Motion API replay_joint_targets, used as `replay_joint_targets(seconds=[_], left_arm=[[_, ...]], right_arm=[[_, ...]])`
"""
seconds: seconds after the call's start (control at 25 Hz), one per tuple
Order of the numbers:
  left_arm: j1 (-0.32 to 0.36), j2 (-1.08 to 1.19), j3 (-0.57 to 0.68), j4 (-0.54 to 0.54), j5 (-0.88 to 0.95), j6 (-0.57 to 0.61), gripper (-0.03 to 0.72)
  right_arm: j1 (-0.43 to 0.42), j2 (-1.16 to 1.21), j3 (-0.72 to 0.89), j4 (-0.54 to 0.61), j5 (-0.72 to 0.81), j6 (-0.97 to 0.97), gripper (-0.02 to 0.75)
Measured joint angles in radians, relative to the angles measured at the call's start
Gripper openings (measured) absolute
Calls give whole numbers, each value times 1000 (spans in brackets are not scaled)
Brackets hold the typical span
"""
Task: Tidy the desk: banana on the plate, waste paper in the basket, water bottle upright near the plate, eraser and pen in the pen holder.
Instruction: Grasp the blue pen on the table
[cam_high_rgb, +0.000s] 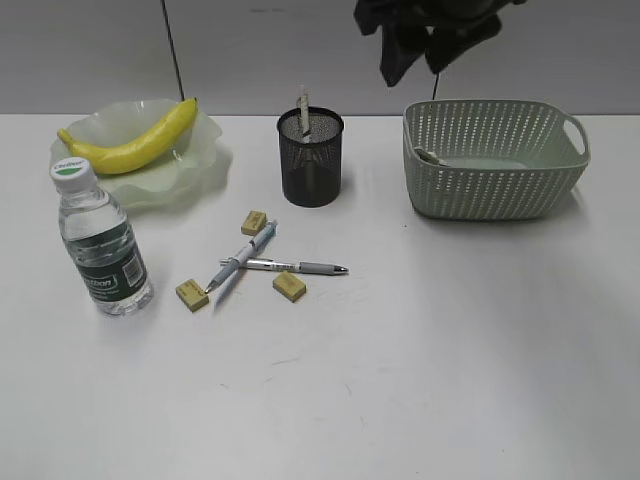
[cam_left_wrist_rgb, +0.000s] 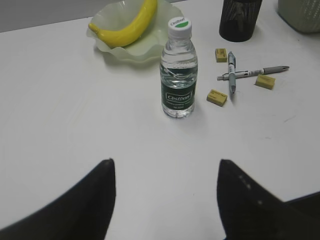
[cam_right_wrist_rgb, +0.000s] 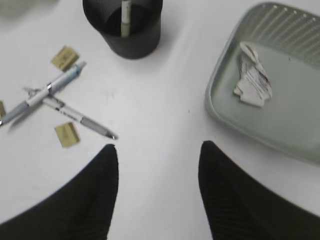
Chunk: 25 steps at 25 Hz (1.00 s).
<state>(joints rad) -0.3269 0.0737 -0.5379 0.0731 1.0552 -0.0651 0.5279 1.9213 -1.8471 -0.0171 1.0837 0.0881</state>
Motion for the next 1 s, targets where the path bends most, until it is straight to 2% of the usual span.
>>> replay_joint_targets(seconds=[0.16, 0.28, 0.44, 1.0], left_arm=[[0, 0, 0, 0, 0, 0, 475], [0, 0, 0, 0, 0, 0, 475], [0, 0, 0, 0, 0, 0, 475], [0, 0, 0, 0, 0, 0, 454]], right_arm=[[0, -80, 0, 0, 114, -23, 416], [0, -158, 29, 0, 121, -29, 416], [0, -295, 146, 0, 122, -32, 412], [0, -892, 861, 23, 87, -32, 396]])
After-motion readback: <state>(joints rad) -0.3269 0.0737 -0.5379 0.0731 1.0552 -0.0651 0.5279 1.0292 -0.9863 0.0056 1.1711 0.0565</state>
